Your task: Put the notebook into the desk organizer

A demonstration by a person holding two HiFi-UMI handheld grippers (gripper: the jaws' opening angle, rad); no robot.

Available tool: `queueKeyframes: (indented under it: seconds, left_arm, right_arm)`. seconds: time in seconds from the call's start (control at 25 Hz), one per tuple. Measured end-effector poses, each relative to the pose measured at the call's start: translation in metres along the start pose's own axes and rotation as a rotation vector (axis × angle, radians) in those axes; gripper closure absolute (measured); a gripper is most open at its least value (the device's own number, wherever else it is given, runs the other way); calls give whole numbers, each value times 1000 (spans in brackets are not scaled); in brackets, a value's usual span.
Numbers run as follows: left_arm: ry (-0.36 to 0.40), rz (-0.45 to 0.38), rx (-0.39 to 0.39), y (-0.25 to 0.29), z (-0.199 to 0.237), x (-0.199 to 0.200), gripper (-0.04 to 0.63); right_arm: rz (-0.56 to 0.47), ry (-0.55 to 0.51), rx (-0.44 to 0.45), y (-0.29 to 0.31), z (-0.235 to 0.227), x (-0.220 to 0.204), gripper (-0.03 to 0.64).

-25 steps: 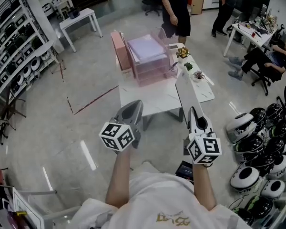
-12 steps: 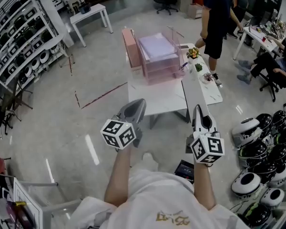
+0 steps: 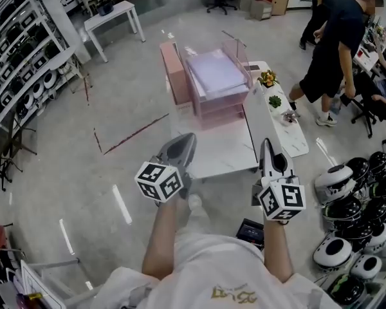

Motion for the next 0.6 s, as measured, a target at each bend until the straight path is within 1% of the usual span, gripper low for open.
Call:
queueKeyframes:
  seconds: [0.16,0.32,0.44,0.6]
  left_arm:
    - [-7,22,-40,50,60,13,580]
    - [-15,40,-78,94,111,22,580]
    - [-35,48,-113,120,138,25,580]
    - [-55,60,-169,147,159,23,580]
  right_arm:
    - [11,-35,-34,73,4,2,595]
    - [17,-60,-69,138,6,2,595]
    - [31,-78,-100,173,5,-2,595]
    - [58,-107,-139,210,3,-9,595]
Point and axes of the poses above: the fingertips, and each gripper's own axes: y forward along the fingers, z to its left, x out of its top, the point moved 5 cm from there along -y, backward along the fingers, and after that the axes turned 8 degrees about y, right-handed, at the moved point
